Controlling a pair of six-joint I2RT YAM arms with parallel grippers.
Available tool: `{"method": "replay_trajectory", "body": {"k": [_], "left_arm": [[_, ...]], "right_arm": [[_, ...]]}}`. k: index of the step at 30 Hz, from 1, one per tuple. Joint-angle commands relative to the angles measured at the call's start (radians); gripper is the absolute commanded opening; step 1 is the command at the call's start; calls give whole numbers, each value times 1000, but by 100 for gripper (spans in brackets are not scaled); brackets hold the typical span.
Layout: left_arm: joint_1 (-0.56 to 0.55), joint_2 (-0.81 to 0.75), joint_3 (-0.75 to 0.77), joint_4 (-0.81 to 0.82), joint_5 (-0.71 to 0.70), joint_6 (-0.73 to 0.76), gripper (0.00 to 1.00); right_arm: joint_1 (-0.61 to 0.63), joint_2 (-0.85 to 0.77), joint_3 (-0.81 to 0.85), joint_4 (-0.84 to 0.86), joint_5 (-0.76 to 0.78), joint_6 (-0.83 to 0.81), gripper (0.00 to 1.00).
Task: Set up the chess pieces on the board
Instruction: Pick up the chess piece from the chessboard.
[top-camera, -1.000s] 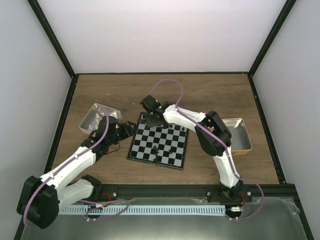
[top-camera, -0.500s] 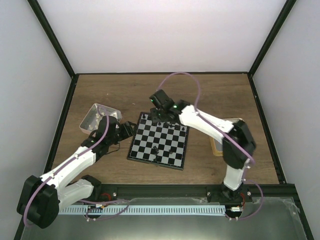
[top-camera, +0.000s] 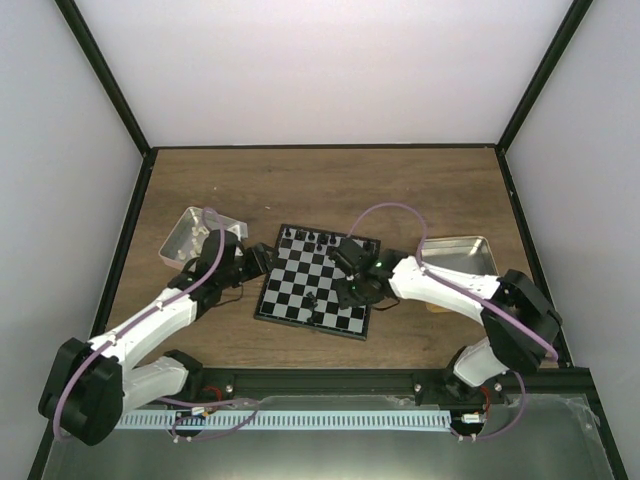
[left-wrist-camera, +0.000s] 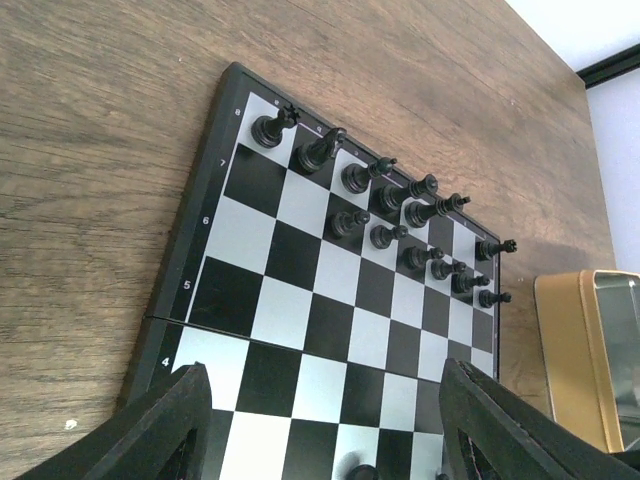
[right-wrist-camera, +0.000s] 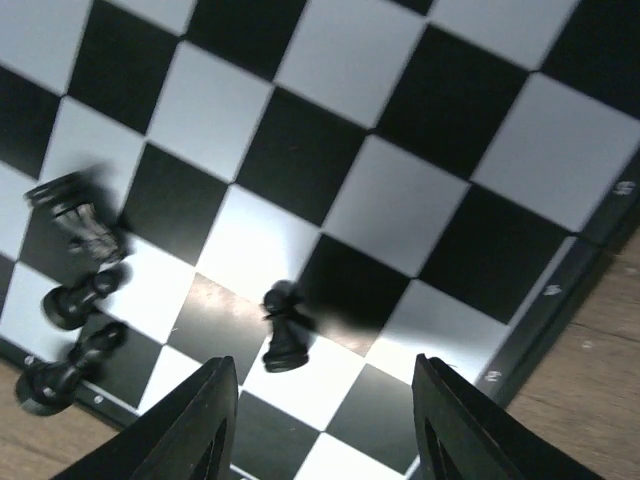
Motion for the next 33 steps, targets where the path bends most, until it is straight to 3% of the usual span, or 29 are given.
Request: {"method": "replay_trajectory", "body": {"k": [1,22,26,33], "left_arm": [[3,11,13,44,23,-11,64],[3,14,15,43,27,-12,64],[4,11,16,39,28,-12,64],[4,9,19,56,63,-6,65]], "right_arm": [[48,28,30,20,-18,-17,49],[102,166,67,13,59,-58,23],[102,166,64,13,73,-55,15],[102,112,46,59,112,-38,11]]}}
